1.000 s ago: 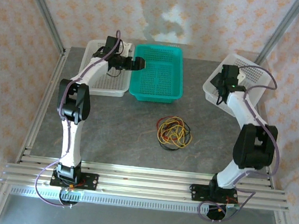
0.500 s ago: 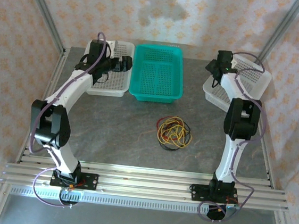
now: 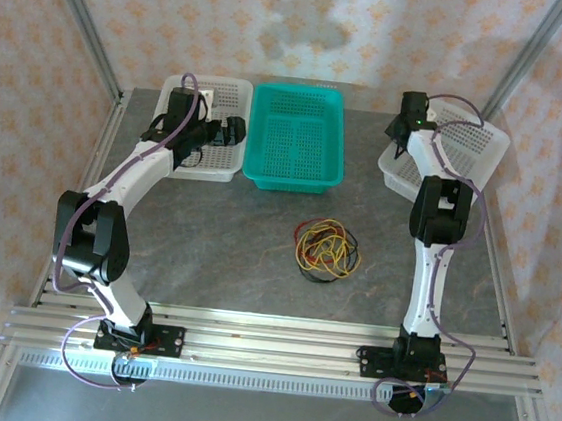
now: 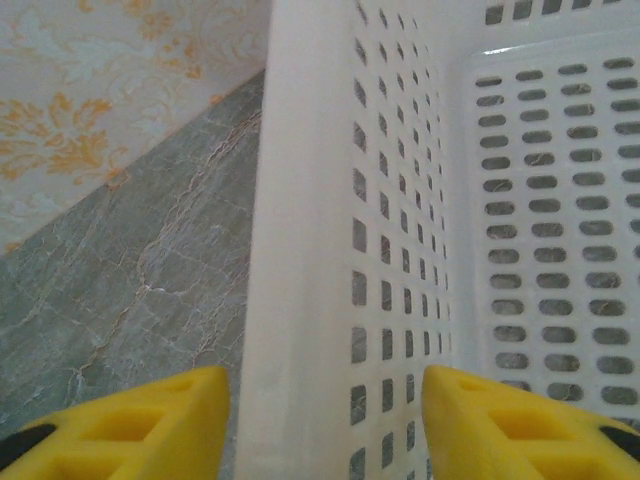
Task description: Untangle the cables
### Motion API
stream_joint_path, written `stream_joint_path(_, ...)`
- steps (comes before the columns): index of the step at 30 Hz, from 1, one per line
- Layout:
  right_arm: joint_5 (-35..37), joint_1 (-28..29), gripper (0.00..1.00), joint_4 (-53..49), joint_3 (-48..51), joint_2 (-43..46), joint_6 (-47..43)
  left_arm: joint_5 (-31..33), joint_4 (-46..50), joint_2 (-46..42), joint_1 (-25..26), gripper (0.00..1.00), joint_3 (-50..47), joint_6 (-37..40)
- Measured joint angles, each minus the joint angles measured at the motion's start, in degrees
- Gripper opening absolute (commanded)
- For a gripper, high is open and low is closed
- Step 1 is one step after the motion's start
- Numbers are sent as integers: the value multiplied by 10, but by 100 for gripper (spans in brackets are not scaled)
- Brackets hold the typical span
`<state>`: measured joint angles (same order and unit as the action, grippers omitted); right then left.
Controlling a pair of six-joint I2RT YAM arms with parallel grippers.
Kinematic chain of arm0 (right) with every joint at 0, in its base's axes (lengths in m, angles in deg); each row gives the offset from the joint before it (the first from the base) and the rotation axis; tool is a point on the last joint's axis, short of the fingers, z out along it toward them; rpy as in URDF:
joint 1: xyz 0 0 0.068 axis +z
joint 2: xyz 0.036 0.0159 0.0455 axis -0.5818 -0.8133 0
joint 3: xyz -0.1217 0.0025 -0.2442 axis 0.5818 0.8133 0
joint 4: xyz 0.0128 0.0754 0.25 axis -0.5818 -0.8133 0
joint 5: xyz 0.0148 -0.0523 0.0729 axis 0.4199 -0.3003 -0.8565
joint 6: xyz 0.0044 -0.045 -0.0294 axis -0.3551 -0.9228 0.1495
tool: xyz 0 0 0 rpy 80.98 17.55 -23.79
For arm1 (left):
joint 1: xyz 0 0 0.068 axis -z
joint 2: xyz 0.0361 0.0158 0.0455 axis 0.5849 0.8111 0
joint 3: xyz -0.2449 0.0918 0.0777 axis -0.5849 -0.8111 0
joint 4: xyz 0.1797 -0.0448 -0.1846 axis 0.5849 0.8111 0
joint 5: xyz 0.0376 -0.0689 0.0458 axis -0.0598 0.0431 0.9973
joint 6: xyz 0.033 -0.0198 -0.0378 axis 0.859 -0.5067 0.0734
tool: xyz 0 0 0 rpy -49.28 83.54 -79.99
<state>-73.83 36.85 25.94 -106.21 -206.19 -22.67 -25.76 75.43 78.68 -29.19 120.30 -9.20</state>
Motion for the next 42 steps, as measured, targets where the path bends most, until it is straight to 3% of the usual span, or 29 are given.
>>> stream_joint_path(3,-7,-2,36,-2,-3,0,-11,0,0,0,0,99,0,0)
stream_joint_path(10,-30,-2,29,7,11,7,-39,0,0,0,0,99,0,-2)
stream_joint_path(25,-134,23,28,73,204,124,-153,-28,-9,17,0,99,0,-15)
stream_joint_path(28,-155,37,35,76,214,130,-170,-31,-9,25,1,99,0,-15)
stream_joint_path(32,-187,50,55,78,215,130,-174,-32,-8,38,1,99,3,-15)
stream_joint_path(37,-210,55,71,76,205,130,-158,-33,-9,58,2,99,20,-15)
stream_joint_path(42,-217,54,79,82,201,142,-118,-40,-10,82,2,99,47,-19)
